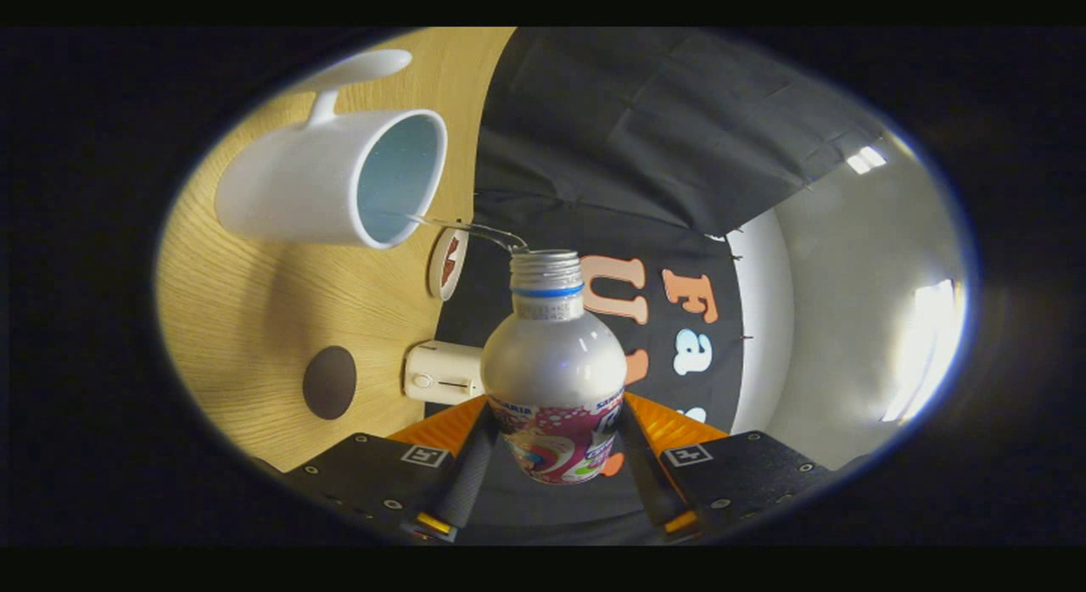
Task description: Take the bottle from table, then pour the juice into the cup, finally place the bottle on the coaster
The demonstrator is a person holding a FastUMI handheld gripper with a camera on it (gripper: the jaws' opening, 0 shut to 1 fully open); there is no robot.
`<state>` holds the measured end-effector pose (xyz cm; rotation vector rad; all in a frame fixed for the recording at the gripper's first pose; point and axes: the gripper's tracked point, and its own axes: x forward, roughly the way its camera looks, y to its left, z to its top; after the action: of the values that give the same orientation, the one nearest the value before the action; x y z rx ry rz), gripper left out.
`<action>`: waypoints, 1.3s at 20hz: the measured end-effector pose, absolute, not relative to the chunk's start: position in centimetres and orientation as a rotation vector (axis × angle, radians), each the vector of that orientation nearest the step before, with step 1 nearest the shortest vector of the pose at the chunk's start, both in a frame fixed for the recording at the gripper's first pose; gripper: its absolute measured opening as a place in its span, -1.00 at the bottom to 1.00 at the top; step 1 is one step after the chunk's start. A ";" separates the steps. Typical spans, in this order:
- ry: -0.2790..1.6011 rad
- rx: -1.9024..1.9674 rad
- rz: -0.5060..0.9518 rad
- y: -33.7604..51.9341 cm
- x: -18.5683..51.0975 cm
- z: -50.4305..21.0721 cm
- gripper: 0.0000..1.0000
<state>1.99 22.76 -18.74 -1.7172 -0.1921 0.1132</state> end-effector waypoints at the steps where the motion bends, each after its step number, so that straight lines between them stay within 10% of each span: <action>1: -0.193 -1.721 0.115 22.7 2.0 -18.7 0.53; 26: -0.245 -1.835 0.136 23.3 2.3 -18.0 0.53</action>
<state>2.26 23.27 -17.96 -1.8354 -0.2450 0.1356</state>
